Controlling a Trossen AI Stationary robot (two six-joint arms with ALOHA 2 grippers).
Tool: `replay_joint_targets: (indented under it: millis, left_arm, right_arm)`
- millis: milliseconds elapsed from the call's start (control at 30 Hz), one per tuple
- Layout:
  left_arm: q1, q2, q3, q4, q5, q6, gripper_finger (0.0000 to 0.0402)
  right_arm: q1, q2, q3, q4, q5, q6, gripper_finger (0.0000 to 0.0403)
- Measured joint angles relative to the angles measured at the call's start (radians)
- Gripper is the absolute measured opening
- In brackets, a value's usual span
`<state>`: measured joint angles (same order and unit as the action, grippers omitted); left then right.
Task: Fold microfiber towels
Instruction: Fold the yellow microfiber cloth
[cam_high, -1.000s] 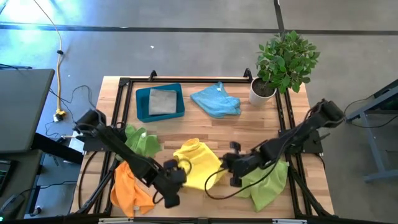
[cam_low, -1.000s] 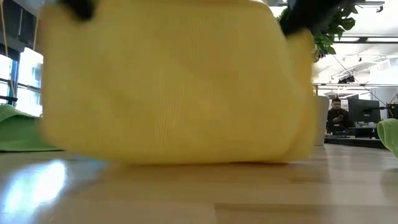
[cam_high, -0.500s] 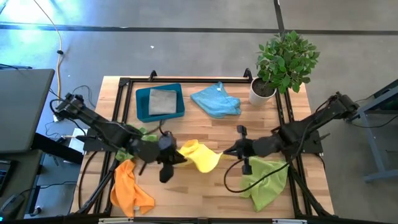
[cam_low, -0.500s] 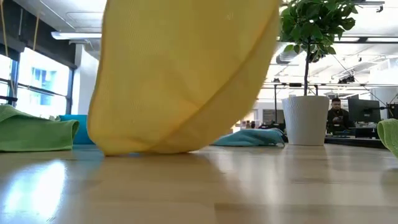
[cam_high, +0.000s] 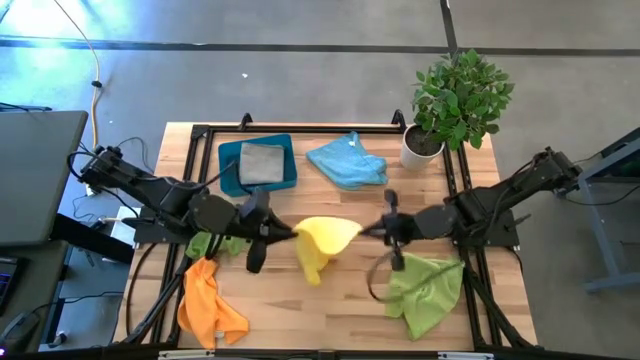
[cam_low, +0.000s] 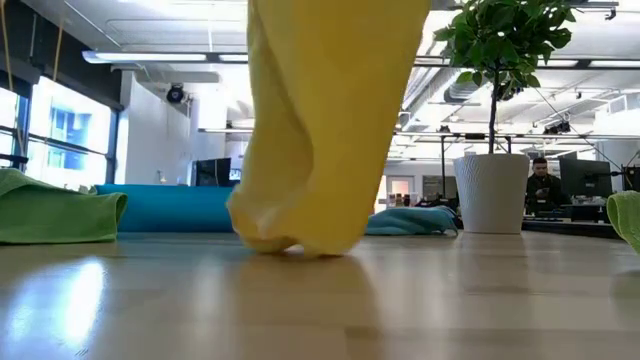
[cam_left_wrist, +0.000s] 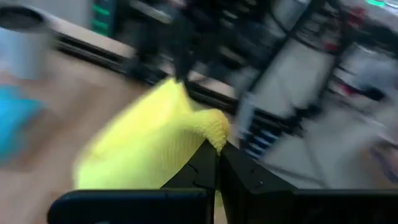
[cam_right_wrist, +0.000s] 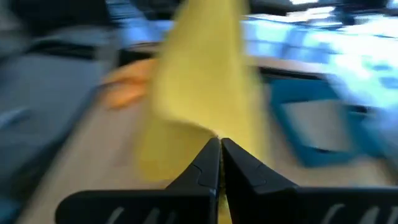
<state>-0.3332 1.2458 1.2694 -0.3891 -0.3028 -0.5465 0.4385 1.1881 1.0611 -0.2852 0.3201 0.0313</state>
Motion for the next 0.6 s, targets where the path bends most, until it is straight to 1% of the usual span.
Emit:
replay_joint_targets:
  millis: [33,67,100,133,200,233,267,300,333,400,467,533,600]
  left_arm:
    - [-0.001,0.003,-0.001,-0.006,0.059,0.006,0.0000]
    - [-0.004,0.007,-0.002,-0.019,0.102,0.017,0.0000]
    - [-0.007,0.014,-0.002,-0.025,0.120,0.030,0.0000]
    - [-0.007,0.017,-0.002,-0.037,0.117,0.041,0.0000]
    - [-0.001,0.017,-0.002,-0.071,0.043,0.051,0.0000]
    - [0.006,0.017,-0.002,-0.071,0.002,0.052,0.0000]
    - [0.013,0.016,-0.002,-0.069,-0.028,0.052,0.0001]
    - [0.020,0.016,-0.002,-0.060,-0.036,0.052,0.0001]
    - [0.028,0.016,-0.002,-0.047,-0.011,0.052,0.0001]
    - [0.044,0.016,-0.002,-0.021,0.118,0.053,0.0001]
    - [0.054,0.016,-0.002,-0.018,0.224,0.053,0.0001]
    - [0.065,0.016,-0.002,-0.018,0.249,0.055,0.0001]
    - [0.081,0.014,-0.002,-0.018,0.230,0.078,0.0001]
  right_arm:
    - [0.003,-0.003,0.000,-0.001,-0.052,-0.021,0.0000]
    - [0.006,-0.009,0.000,-0.004,-0.069,-0.044,0.0000]
    - [0.008,-0.017,0.000,-0.010,-0.055,-0.061,0.0000]
    - [0.009,-0.026,0.000,-0.018,-0.002,-0.068,0.0000]
    - [-0.002,-0.042,0.000,-0.024,0.136,-0.061,0.0000]
    - [-0.009,-0.050,0.000,-0.023,0.178,-0.049,0.0000]
    - [-0.013,-0.058,0.000,-0.025,0.181,-0.034,0.0000]
    - [-0.016,-0.065,0.000,-0.024,0.149,-0.026,0.0000]
    - [-0.020,-0.071,0.000,-0.023,0.097,-0.019,0.0000]
    - [-0.021,-0.075,0.000,-0.025,-0.007,-0.001,0.0000]
    - [-0.019,-0.082,0.000,-0.025,-0.068,0.014,0.0000]
    - [-0.019,-0.090,0.000,-0.024,-0.090,0.015,0.0000]
    - [-0.019,-0.096,0.013,-0.059,-0.089,0.020,0.0000]
